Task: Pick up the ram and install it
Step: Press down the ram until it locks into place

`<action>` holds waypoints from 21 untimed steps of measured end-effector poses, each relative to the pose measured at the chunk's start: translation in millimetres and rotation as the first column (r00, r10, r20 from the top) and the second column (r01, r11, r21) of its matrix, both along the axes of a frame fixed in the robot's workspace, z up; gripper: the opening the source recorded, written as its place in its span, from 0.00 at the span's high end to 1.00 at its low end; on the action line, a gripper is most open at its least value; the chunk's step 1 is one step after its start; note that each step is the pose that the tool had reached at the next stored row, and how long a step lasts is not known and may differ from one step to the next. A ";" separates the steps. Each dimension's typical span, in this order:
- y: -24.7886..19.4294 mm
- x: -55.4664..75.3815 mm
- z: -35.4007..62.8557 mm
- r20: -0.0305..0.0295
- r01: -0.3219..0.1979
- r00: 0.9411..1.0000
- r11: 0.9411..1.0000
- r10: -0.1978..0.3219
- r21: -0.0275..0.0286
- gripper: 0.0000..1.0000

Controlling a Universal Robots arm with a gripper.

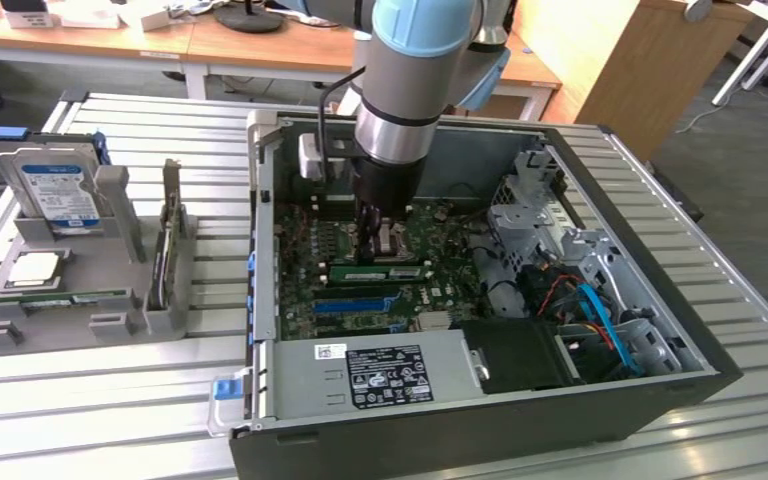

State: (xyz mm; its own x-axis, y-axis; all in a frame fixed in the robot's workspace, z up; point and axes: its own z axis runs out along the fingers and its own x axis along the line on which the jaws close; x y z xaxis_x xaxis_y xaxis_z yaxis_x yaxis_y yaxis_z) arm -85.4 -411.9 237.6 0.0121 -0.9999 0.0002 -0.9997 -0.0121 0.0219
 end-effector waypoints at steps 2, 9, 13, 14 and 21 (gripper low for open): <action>0.0 0.0 -0.6 0.000 0.000 1.000 1.000 0.000 0.000 0.89; 0.0 -0.2 -4.7 0.001 0.000 1.000 1.000 0.000 0.000 0.89; 0.0 -0.3 -5.4 0.000 0.000 1.000 1.000 0.000 0.000 0.89; 0.0 -0.3 -5.5 0.000 0.000 1.000 1.000 0.000 0.000 0.89; 0.0 -0.3 -7.7 0.001 0.000 1.000 1.000 0.000 0.000 0.89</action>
